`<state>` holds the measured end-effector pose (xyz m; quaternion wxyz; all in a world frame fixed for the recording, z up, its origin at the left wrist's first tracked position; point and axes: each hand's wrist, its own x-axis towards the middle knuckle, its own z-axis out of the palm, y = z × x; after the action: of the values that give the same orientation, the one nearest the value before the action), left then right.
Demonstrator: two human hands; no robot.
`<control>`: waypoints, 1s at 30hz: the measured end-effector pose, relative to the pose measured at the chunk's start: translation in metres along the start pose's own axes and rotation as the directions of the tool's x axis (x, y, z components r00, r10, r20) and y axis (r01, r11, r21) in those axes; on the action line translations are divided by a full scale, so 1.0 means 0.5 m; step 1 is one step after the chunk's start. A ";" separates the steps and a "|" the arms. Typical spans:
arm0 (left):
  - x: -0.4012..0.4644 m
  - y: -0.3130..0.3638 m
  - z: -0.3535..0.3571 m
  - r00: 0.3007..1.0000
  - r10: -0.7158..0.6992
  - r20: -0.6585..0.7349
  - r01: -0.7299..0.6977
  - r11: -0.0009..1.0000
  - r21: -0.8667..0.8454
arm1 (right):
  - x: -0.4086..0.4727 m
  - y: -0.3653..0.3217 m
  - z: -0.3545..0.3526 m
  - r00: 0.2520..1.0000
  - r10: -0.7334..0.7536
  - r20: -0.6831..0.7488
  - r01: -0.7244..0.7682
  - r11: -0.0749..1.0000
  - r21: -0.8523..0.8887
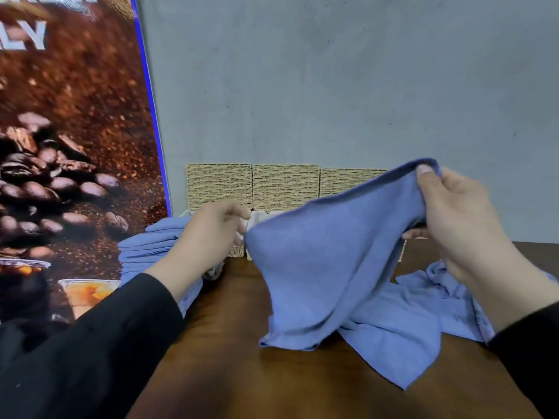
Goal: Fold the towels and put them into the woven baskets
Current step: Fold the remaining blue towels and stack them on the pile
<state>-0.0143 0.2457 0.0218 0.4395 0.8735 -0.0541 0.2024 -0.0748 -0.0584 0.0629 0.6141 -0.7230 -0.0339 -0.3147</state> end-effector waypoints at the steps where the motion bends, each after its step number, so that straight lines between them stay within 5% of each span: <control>1: 0.000 -0.012 -0.005 0.999 -0.051 0.004 0.051 0.995 -0.087 | 0.003 0.004 -0.008 1.000 0.003 -0.022 -0.003 1.000 -0.016; 6: -0.047 -0.021 0.045 0.984 0.048 0.174 -0.014 0.981 -0.193 | -0.009 0.052 -0.008 0.993 0.088 0.075 -0.078 0.989 -0.124; 12: -0.117 0.065 0.191 0.866 0.216 0.450 -0.002 0.903 -0.430 | -0.038 0.089 0.050 0.970 0.054 0.238 0.020 0.955 -0.297; 17: -0.137 0.057 0.272 0.931 0.164 0.327 0.012 0.879 -0.476 | -0.037 0.084 0.063 0.970 0.025 0.241 0.057 0.943 -0.327; 23: -0.115 -0.043 0.236 0.986 0.021 0.166 -0.011 0.998 -0.060 | -0.020 0.104 0.025 0.993 0.018 0.115 0.026 0.930 -0.366; 30: -0.049 -0.132 0.134 0.995 -0.101 -0.011 0.101 0.995 0.016 | -0.003 0.148 -0.011 0.985 0.144 0.094 -0.104 0.934 -0.340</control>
<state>0.0019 0.2307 -0.0729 0.4422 0.8776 -0.0059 0.1849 -0.0460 -0.0809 -0.0018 0.4981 -0.8346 0.0297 -0.2332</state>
